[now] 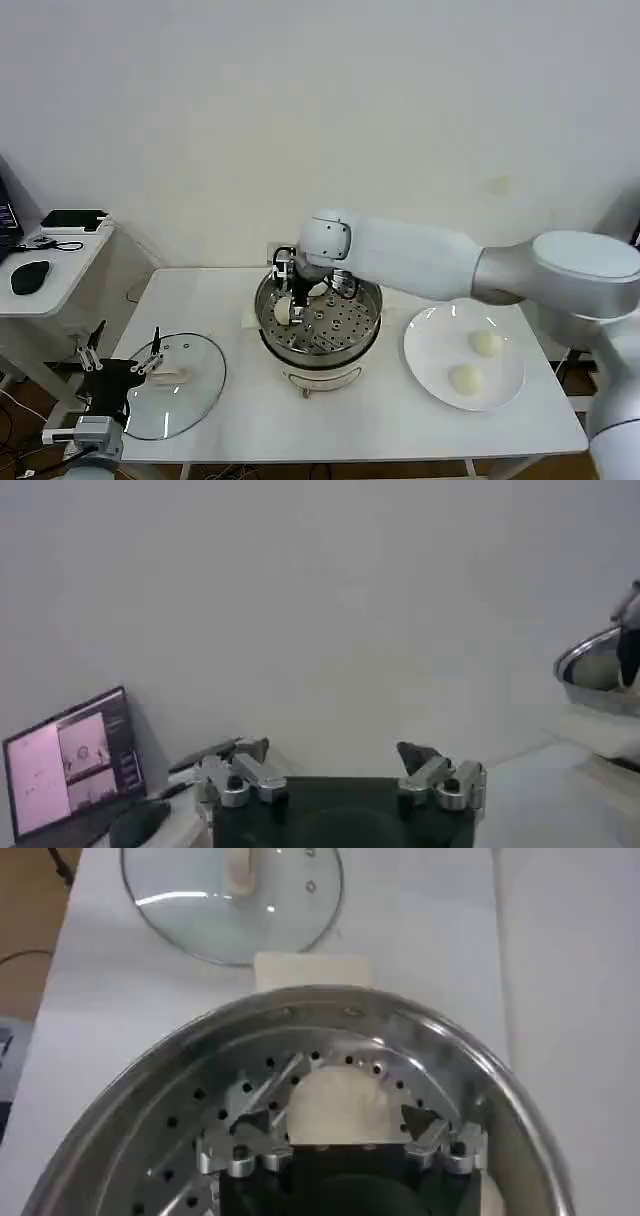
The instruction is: Take steamed baozi put them in steamer then cover it.
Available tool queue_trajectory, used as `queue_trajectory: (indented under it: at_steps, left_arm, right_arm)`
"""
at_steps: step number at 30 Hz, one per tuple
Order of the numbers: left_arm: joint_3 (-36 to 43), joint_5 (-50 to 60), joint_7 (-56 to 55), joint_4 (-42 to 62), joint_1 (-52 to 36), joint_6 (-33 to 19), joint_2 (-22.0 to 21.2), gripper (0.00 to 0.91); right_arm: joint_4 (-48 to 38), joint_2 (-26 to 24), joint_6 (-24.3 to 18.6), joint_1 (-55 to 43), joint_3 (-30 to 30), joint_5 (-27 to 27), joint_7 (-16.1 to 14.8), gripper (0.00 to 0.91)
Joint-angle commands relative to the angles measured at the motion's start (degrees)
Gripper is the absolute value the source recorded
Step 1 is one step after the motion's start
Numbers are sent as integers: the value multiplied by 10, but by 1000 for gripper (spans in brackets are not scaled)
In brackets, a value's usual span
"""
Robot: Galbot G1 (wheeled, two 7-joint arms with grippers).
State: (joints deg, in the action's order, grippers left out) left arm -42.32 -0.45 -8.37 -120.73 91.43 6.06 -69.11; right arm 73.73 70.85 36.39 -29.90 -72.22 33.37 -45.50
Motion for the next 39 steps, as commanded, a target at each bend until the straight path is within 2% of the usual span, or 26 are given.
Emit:
queue_trajectory:
  at_steps: [1,6,10,12,14,20,25,31,35,39]
  left_arm:
    - [4,1,0,4,-2,0,-2,907]
    - [18,9,0,8,0,-2,-4,907]
    - [18,8,0,11,1,-3,5,907]
    - [17,9,0,11,-1,-3,8,907]
    - [19,10,0,9,-1,-3,11,907]
    - [17,8,0,14,-4,-2,21,907]
    - [15,3,0,18,-8,0,26,907]
    - [12,4,0,24,-5,-1,29,907]
    - [12,5,0,24,-5,0,29,907]
    - [12,8,0,20,-3,1,28,907]
  right_arm:
    - [77,-100,-17,-69,-11,-19,-35,907]
    - [135,-203,-46,-101,-9,-55,-70,907]
    - [176,-282,-77,-104,-18,-115,-98,907]
    - [191,-312,-92,-97,-21,-136,-107,907]
    - [213,-378,-123,-76,-18,-169,-117,907]
    - [241,-471,-161,-14,5,-237,-135,907]
    - [247,-512,-174,89,84,-262,-145,907]
    - [232,-542,-201,260,209,-338,-156,907]
    - [205,-528,-209,361,275,-364,-152,907]
    - [171,-497,-214,398,304,-376,-151,907]
